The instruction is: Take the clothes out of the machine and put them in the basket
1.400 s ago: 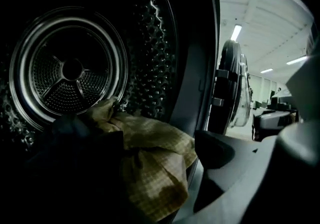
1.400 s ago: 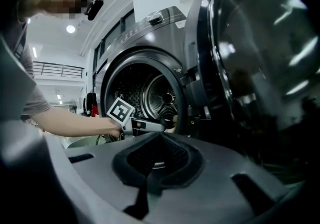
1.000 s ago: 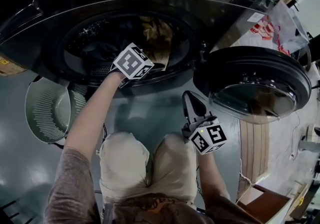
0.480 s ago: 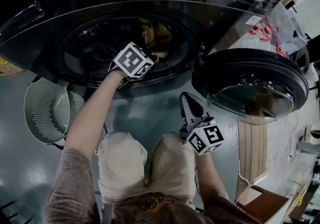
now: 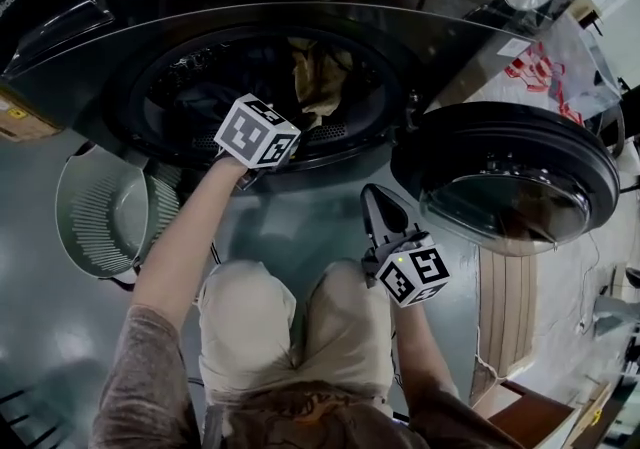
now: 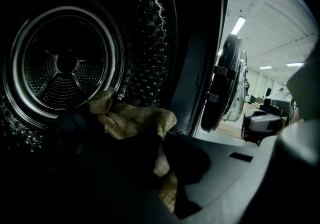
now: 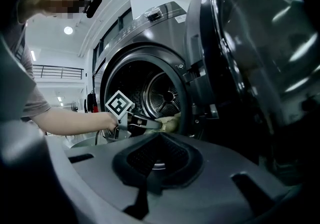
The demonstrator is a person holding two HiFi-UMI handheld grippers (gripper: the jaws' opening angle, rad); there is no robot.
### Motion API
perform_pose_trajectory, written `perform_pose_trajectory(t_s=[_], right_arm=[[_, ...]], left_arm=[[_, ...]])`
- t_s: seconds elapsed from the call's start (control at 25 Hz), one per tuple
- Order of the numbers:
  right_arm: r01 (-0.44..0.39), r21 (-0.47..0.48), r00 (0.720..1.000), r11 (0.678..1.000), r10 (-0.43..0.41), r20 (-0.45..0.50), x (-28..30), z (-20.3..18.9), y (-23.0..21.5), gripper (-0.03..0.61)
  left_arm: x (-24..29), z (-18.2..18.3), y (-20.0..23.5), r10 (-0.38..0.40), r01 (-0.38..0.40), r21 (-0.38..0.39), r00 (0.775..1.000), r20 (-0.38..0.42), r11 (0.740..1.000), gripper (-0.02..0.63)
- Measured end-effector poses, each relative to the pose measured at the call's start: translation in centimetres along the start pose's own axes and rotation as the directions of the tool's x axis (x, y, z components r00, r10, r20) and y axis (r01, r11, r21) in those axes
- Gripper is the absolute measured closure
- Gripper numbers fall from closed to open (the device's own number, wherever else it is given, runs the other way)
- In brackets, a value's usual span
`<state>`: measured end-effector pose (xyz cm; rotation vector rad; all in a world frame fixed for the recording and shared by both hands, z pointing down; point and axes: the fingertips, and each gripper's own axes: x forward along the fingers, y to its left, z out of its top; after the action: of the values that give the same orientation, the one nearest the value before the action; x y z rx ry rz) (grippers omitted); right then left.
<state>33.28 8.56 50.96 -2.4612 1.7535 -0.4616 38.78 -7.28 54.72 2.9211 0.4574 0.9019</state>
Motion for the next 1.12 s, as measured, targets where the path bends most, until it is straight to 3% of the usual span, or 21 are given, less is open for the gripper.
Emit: perform_pose_trajectory(t_s=[0.32,0.6,1.04,1.08,1.12], right_arm=[[-0.072,-0.015,0.997,0.997,0.072,-0.015,1.5,0.0,1.9,0.581],[-0.121,-0.027,0.992,0.992,0.12,-0.028,2.3,0.1,3.1,0.581],[-0.178,-0.01,0.982,0.984,0.177,-0.059,3.6,-0.9,5.4,0.586],[-0.185,0.0,0.981,0.983,0.184,-0.06,3.7,-1.0,5.6,0.583],[-0.194,0.013,0.979,0.981,0.194,-0.064,4.0,-1.1,5.7,0.534]], left_arm=[[-6.3,1.7,-1.1,0.03,-0.023,-0.061,0.992,0.12,0.998,0.588],[-11.5,0.7,-2.2,0.074,-0.051,-0.123,0.98,0.184,0.991,0.588],[-18.7,-0.5,-4.6,0.109,-0.065,-0.186,0.965,0.237,0.98,0.588],[-19.2,-0.8,-4.7,0.111,-0.063,-0.197,0.964,0.241,0.978,0.588],[-19.7,-1.1,-4.8,0.113,-0.063,-0.203,0.963,0.245,0.977,0.589]])
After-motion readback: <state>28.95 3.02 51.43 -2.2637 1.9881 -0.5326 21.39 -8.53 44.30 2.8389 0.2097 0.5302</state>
